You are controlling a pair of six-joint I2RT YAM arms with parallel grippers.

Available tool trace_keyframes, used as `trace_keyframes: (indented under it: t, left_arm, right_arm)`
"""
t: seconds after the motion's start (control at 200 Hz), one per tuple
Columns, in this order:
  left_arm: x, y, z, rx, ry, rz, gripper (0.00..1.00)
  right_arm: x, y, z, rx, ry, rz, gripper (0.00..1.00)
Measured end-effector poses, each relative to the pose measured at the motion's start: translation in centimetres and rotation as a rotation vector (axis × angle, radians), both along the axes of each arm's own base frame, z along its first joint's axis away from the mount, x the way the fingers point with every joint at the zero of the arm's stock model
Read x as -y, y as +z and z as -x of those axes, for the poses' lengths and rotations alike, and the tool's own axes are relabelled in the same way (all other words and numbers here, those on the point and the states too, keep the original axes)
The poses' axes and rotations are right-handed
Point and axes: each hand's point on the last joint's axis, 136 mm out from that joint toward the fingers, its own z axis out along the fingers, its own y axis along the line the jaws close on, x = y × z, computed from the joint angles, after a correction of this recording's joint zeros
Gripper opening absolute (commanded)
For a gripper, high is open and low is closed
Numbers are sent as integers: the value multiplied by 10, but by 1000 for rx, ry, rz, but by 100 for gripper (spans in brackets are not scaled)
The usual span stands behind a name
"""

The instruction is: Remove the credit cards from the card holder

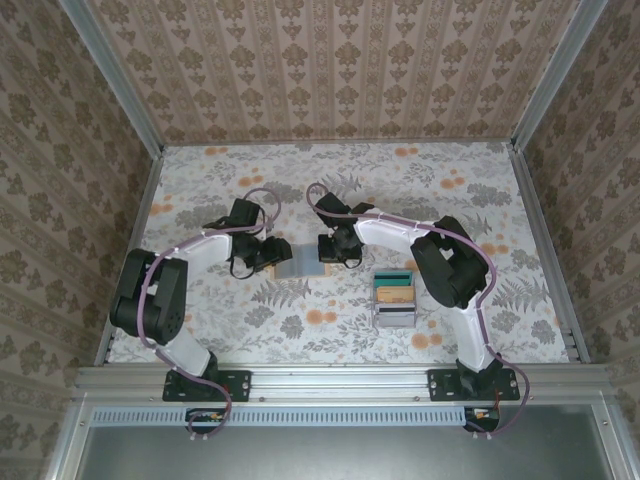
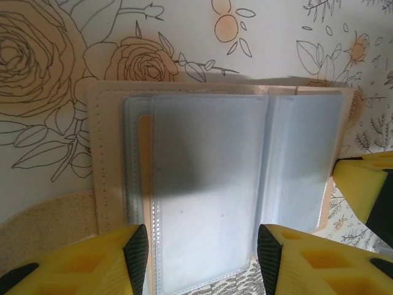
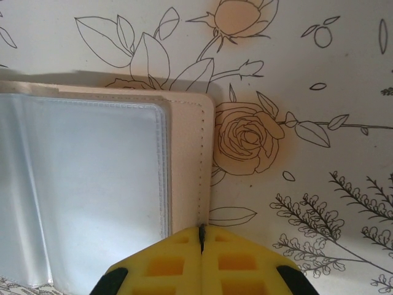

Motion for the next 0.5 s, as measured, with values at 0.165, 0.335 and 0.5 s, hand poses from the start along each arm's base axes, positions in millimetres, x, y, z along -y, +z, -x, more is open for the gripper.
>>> trace_keyframes:
  t: [0.165, 0.335, 0.5]
  left_arm:
    - [-1, -5, 2, -14, -3, -6, 53]
    - [0, -8, 3, -23, -7, -10, 53]
    - [7, -7, 4, -17, -28, 3, 53]
  right_arm:
    - [0, 0, 0, 0, 0, 0, 0]
    - [0, 0, 0, 0, 0, 0, 0]
    - [0, 0, 0, 0, 0, 0, 0]
